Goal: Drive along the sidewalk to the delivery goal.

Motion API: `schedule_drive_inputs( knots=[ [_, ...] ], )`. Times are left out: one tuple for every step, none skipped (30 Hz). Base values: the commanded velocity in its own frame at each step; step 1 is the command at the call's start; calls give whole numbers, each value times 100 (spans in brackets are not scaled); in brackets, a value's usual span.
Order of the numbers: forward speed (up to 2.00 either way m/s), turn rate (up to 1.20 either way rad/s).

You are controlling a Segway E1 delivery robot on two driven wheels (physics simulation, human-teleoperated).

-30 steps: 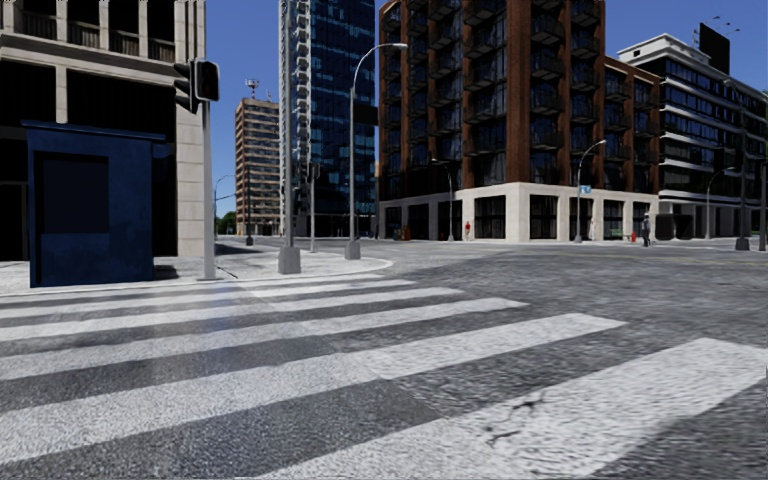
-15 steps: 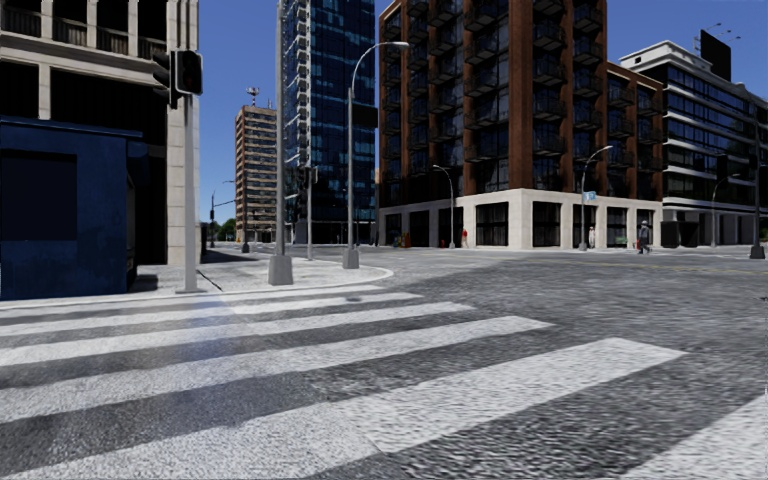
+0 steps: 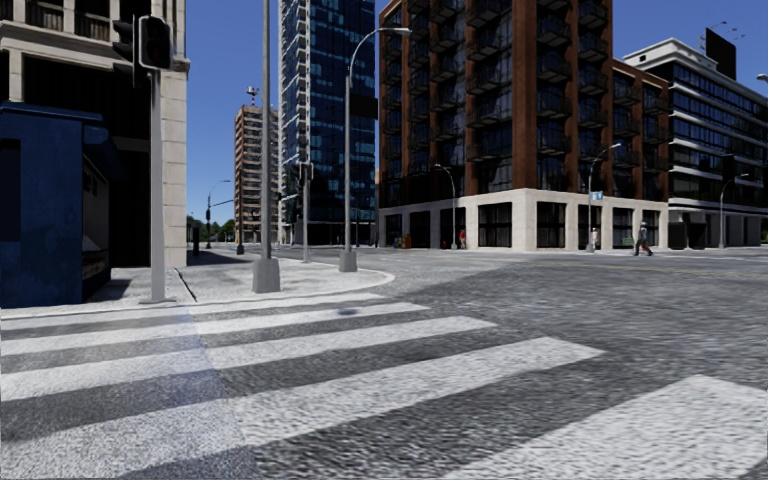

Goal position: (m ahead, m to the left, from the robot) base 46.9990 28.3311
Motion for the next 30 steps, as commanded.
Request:
schedule_drive_inputs(
  knots=[
    [200, 0],
    [200, 0],
    [200, 0],
    [200, 0],
    [200, 0],
    [200, 0],
    [200, 0],
    [200, 0],
    [200, 0],
    [200, 0],
    [200, 0],
    [200, 0],
    [200, 0],
    [200, 0],
    [200, 0],
    [200, 0],
    [200, 0],
    [200, 0],
    [200, 0],
    [200, 0],
    [200, 0],
    [200, 0],
    [200, 0],
    [200, 0],
    [200, 0],
    [200, 0],
    [200, 0],
    [200, 0],
    [200, 0],
    [200, 0]
  ],
)
